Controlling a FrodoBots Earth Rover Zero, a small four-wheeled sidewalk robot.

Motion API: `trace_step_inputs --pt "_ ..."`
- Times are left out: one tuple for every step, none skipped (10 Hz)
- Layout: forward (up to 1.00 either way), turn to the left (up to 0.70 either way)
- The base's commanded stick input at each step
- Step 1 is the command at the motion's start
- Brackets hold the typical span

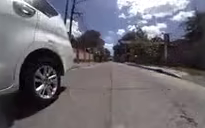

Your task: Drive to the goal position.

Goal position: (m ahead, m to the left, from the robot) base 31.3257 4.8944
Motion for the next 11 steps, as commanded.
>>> trace_step_inputs --pt "1.00 -0.28" --pt "1.00 -0.34" --pt "1.00 -0.38" --pt "1.00 -0.40" --pt "1.00 -0.27" --pt "1.00 -0.03" --pt "1.00 0.05" --pt "1.00 0.02" --pt "1.00 0.00" --pt "1.00 0.00" --pt "1.00 0.00"
